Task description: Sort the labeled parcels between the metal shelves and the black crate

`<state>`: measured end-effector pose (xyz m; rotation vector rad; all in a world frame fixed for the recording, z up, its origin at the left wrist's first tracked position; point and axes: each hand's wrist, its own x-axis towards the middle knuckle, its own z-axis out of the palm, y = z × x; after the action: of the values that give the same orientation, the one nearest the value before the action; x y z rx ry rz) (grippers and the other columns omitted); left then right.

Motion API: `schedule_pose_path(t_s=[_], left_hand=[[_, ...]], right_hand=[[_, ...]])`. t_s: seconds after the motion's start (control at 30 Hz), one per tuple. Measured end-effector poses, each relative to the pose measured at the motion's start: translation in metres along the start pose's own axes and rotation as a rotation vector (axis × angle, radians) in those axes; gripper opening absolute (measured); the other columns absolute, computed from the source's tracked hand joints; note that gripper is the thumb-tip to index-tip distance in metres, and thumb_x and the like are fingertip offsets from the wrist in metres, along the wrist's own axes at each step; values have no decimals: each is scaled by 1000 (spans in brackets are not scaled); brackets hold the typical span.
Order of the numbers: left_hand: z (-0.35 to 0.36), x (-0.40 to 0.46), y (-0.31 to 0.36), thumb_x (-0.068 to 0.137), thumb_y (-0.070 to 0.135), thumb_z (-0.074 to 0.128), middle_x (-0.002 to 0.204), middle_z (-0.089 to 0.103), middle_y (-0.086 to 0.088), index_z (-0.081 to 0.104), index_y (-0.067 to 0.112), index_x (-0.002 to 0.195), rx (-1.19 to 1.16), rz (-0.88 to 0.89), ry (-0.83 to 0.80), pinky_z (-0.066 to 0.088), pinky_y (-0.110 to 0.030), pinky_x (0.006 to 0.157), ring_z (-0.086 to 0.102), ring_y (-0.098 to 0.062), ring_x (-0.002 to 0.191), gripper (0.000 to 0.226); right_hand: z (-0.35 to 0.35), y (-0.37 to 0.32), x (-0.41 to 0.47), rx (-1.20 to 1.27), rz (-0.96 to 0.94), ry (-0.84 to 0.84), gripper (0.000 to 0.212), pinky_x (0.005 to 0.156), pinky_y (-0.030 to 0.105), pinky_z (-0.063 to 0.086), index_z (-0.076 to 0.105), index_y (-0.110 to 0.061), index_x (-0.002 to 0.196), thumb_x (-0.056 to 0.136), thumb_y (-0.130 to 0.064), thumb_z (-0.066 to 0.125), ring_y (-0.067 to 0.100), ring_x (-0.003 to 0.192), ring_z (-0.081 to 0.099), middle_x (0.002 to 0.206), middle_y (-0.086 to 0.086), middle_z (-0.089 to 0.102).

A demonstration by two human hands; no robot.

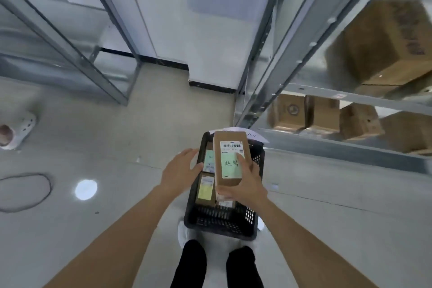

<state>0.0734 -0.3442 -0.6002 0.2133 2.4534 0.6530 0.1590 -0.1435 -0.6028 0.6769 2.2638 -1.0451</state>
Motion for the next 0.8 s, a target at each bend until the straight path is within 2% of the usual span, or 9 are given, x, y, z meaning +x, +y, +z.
schedule_pose_path(t_s=[0.07,0.2,0.3,0.47,0.63,0.8], left_hand=[[31,26,-31,101,42,48,159,32,7,35,30,152,21,-7,-20,31,-35,115,31,-14,145,54],[98,82,-87,100,43,50,158,34,5,35,29,152,81,-8,-63,31,-34,114,34,-16,143,56],[145,122,-122,100,45,50,159,33,2,34,28,153,107,-11,-76,29,-36,116,32,-18,145,58],[209,173,-175,100,45,49,158,35,4,36,29,152,82,-33,-46,29,-37,116,32,-17,145,56],[247,210,-223,101,42,48,157,37,4,37,30,151,81,-34,-41,32,-38,114,34,-18,143,52],[263,227,-252,102,27,46,155,38,5,37,29,151,65,-64,-28,34,-35,112,37,-16,141,50]], right_hand=[[36,23,32,-9,36,-2,128,114,55,39,4,-51,155,57,-70,83,30,146,29,158,-3,10],[102,66,102,-19,88,-13,130,111,56,43,6,-53,154,51,-76,81,30,145,31,158,-3,11],[140,98,156,-61,106,-25,131,108,56,46,4,-54,153,49,-78,79,30,146,29,161,-3,6],[193,139,235,-97,141,-11,130,111,55,42,0,-57,154,57,-69,86,34,151,19,166,-2,-4],[236,145,301,-58,140,22,124,113,51,37,2,-54,157,66,-65,86,35,154,17,168,-1,-11],[277,149,344,88,148,100,132,115,55,34,-3,-61,153,60,-62,91,33,157,4,168,-5,-17]])
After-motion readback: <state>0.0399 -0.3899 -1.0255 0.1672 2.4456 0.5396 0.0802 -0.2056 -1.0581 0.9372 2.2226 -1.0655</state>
